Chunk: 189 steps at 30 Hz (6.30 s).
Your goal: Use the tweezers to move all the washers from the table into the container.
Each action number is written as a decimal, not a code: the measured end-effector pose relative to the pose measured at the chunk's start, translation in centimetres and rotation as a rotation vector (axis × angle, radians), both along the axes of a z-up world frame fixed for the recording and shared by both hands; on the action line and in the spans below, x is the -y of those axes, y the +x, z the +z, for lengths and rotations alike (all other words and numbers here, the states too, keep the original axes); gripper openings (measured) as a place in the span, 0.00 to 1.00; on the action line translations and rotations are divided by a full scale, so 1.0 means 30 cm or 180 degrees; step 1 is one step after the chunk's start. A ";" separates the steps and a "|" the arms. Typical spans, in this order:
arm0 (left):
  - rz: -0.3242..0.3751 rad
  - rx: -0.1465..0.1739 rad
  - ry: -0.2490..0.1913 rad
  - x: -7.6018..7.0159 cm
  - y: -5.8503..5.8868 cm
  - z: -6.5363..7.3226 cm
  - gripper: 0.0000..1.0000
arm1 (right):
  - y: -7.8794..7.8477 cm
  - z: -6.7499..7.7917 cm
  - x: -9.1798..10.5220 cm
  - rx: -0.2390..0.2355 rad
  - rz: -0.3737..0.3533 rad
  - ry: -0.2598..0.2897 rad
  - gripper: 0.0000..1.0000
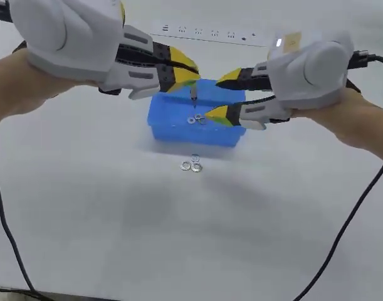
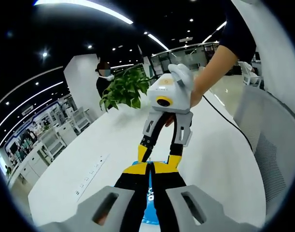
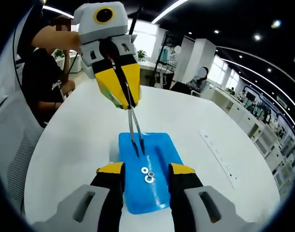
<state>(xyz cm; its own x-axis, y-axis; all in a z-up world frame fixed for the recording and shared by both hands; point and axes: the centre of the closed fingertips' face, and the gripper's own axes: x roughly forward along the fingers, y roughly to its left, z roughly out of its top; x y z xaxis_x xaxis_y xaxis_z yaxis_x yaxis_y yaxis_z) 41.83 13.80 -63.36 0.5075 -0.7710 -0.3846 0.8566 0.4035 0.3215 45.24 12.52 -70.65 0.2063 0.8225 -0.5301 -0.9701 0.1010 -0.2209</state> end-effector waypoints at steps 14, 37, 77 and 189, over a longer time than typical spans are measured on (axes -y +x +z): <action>0.0039 -0.0164 -0.0174 0.000 -0.149 -0.037 0.05 | -0.083 -0.003 0.255 -0.0198 -0.0661 0.0344 0.54; -0.0065 -0.0443 -0.0193 0.084 -0.200 -0.178 0.05 | -0.350 -0.135 0.294 -0.0575 -0.0529 0.0241 0.86; -0.0061 -0.0768 -0.0150 0.078 -0.177 -0.225 0.05 | -0.335 -0.139 0.118 -0.0785 -0.0329 0.0480 0.60; 0.1513 -0.0731 -0.1176 -0.227 -0.302 -0.196 0.99 | -0.088 0.042 -0.152 -0.0168 0.0601 0.0134 0.09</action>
